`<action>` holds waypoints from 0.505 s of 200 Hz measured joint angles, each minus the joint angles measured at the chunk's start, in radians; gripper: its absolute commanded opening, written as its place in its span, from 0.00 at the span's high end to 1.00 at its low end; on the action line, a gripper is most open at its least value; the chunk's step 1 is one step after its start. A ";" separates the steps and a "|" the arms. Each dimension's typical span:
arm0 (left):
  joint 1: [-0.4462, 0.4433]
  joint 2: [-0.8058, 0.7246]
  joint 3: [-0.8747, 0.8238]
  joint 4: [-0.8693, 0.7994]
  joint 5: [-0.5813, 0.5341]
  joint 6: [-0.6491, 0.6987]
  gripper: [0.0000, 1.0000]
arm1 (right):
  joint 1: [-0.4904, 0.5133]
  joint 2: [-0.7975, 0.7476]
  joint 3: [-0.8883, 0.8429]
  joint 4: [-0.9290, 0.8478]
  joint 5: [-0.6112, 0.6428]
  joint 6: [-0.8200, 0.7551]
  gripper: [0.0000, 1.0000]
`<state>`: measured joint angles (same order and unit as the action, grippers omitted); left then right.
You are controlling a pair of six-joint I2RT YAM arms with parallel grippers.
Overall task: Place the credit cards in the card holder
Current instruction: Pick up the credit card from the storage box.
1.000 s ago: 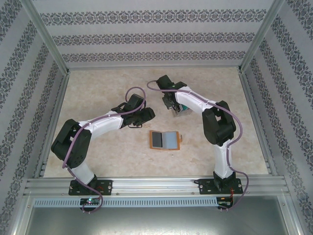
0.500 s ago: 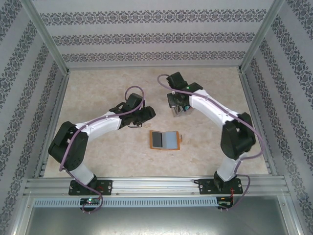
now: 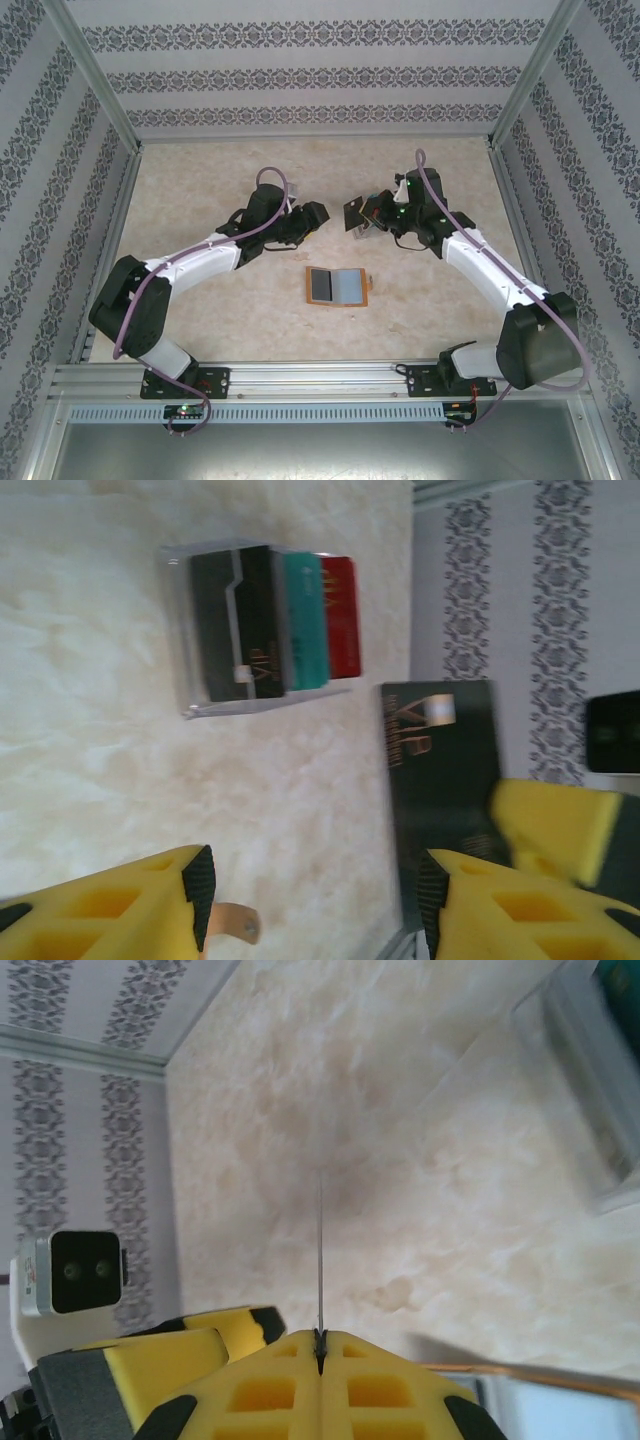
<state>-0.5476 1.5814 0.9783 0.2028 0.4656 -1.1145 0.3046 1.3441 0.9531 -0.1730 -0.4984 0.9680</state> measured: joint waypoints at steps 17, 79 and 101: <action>0.000 0.026 0.016 0.051 0.031 -0.027 0.48 | -0.001 0.000 -0.037 0.056 -0.048 0.079 1.00; 0.000 0.103 0.017 0.172 0.088 -0.125 0.71 | -0.002 0.016 -0.089 0.200 -0.129 0.213 1.00; 0.000 0.103 0.016 0.192 0.088 -0.142 0.83 | -0.002 0.016 -0.101 0.209 -0.129 0.224 1.00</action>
<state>-0.5472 1.6840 0.9947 0.3943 0.5537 -1.2568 0.3031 1.3605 0.8516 0.0364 -0.6273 1.1919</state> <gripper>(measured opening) 0.247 0.041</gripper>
